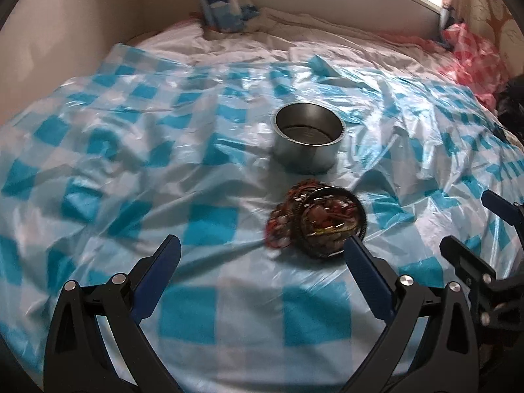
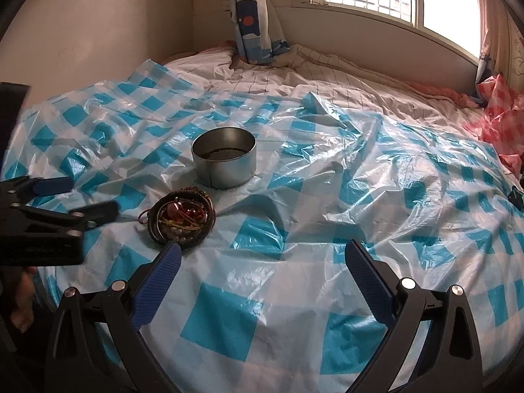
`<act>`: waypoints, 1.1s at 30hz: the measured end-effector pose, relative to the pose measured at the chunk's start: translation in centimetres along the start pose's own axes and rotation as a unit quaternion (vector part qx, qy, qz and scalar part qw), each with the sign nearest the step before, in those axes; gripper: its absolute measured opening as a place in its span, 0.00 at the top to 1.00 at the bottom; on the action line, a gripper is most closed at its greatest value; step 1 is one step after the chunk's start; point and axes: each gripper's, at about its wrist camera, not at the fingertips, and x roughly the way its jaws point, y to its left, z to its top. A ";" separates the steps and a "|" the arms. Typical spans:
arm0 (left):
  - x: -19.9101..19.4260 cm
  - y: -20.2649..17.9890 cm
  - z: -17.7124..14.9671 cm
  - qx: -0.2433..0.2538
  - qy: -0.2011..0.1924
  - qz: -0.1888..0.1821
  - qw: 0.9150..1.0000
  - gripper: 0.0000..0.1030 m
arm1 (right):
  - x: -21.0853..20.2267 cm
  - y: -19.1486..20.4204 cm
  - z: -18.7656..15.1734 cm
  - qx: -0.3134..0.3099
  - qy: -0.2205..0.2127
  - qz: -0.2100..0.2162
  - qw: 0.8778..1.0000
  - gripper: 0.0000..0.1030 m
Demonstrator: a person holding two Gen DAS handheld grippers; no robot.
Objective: Organize jewelry
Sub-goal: 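Lower the left tool onto the dish and grasp the black bangle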
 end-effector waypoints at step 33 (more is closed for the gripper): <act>4.5 2.2 1.0 -0.044 0.023 -0.123 0.991 1.00 | -0.3 -0.5 0.1 0.011 -0.011 0.009 1.000 0.07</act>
